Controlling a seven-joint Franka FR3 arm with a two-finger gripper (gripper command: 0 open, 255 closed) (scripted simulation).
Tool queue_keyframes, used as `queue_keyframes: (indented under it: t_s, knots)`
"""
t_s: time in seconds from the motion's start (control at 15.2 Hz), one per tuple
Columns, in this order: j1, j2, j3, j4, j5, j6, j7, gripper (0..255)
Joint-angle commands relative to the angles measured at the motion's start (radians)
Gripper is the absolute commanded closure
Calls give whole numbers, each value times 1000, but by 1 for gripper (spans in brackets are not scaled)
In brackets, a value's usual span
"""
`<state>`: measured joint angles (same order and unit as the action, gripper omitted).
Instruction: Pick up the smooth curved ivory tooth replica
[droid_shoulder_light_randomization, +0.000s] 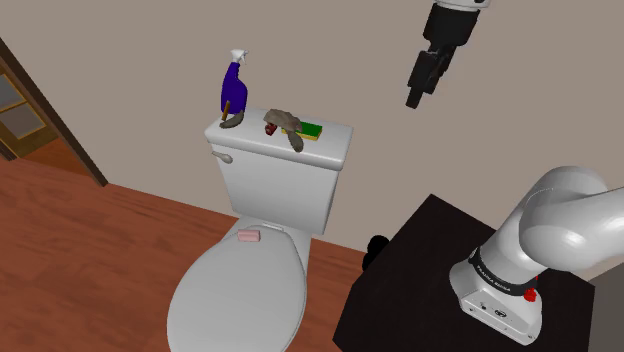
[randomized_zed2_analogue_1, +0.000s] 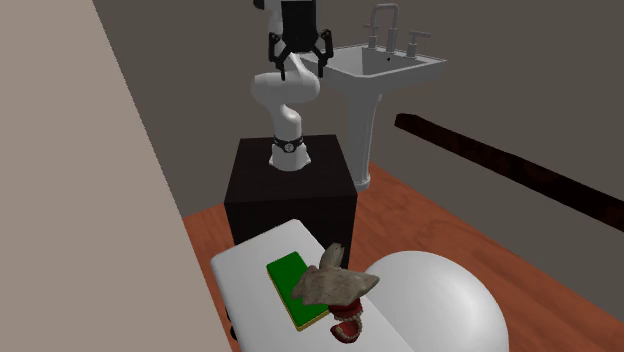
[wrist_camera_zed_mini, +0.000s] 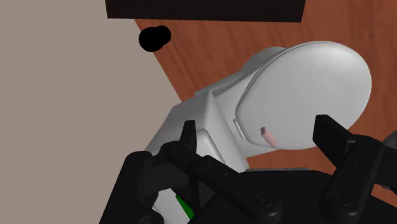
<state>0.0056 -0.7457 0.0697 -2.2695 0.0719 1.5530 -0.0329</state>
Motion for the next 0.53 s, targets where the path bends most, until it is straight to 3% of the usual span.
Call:
queue_keyframes:
  t_s: [0.0,0.46]
  knots:
    - [0,0,0,0,0,0,0,0]
    - [-26,202,58,7,16,208,110,0]
